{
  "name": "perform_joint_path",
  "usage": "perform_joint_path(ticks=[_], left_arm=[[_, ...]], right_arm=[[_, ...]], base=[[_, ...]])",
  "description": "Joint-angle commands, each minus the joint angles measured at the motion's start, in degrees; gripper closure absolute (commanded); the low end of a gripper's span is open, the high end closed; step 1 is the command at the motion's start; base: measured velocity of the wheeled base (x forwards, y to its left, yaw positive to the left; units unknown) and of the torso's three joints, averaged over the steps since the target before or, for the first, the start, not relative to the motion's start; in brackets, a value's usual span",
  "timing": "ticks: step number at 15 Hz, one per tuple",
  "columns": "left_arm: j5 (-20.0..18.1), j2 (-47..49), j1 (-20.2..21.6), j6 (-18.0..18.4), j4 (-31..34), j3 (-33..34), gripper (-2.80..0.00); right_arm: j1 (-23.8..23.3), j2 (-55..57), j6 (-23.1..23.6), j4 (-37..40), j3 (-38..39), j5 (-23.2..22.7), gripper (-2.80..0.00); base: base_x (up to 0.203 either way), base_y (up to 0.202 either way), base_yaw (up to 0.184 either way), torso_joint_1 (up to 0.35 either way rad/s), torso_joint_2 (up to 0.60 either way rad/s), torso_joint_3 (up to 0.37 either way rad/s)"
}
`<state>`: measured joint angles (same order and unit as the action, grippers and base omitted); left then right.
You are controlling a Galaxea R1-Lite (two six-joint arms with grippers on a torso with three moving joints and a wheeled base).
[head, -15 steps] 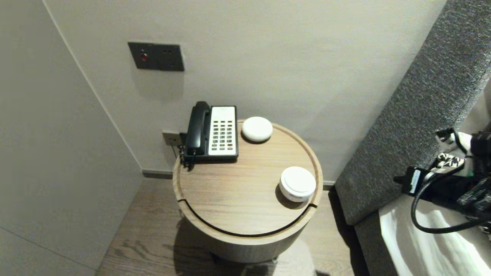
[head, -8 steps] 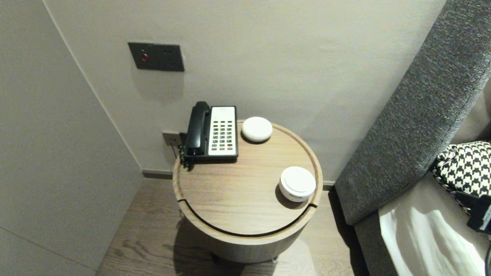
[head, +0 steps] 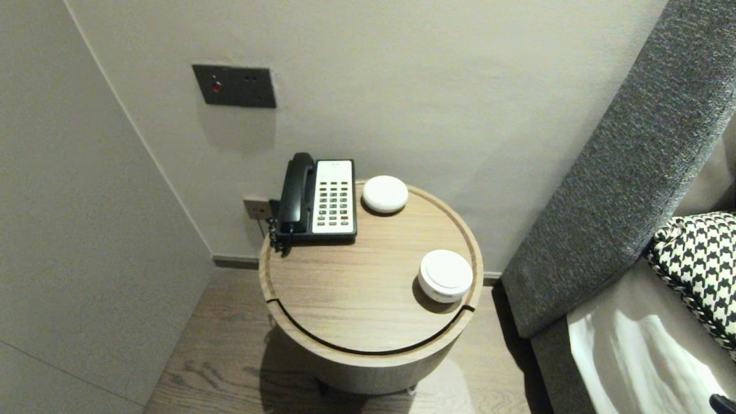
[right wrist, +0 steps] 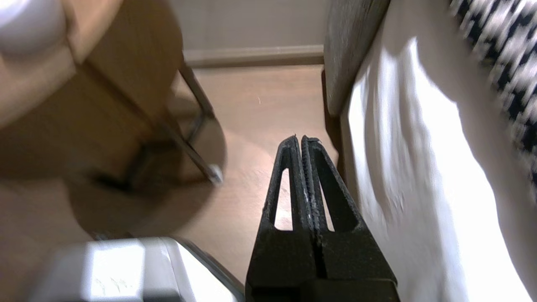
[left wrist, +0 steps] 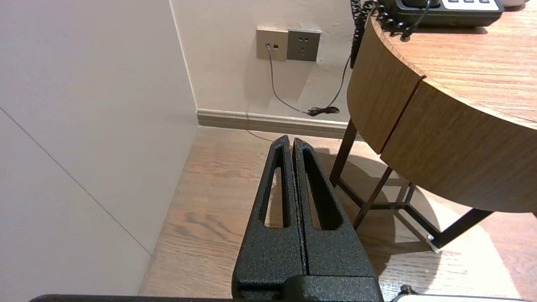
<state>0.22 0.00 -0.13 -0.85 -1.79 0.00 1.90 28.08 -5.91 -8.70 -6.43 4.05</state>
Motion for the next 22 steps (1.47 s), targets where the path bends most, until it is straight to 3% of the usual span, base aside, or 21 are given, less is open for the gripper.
perform_joint_path(ticks=[1,6,9,12,19,22], left_arm=[[0.0,0.1,0.0,0.0,-0.1,0.0,0.00],[0.0,0.0,0.0,0.0,-0.1,0.0,0.00],[0.0,0.0,0.0,0.0,-0.1,0.0,0.00],[0.0,0.1,0.0,0.0,-0.1,0.0,0.00],[0.0,0.0,0.0,0.0,0.0,0.0,0.00],[0.0,0.0,0.0,0.0,-0.1,0.0,0.00]], right_arm=[[0.4,-8.9,4.8,-0.1,5.5,-0.4,0.00],[-1.0,-19.8,10.2,5.1,8.0,-3.7,0.00],[-1.1,-21.9,10.5,5.5,7.9,-4.0,0.00],[-1.2,-27.8,10.0,5.4,8.0,-4.0,0.00],[-1.2,-27.6,4.2,3.0,8.7,-3.4,0.00],[-1.3,-27.5,4.1,3.0,8.7,-3.4,0.00]], base=[[0.000,0.000,0.000,0.000,0.00,0.000],[0.000,0.000,0.000,0.000,0.00,0.000],[0.000,0.000,0.000,0.000,0.00,0.000],[0.000,0.000,0.000,0.000,0.00,0.000],[0.000,0.000,0.000,0.000,0.00,0.000],[0.000,0.000,0.000,0.000,0.00,0.000]])
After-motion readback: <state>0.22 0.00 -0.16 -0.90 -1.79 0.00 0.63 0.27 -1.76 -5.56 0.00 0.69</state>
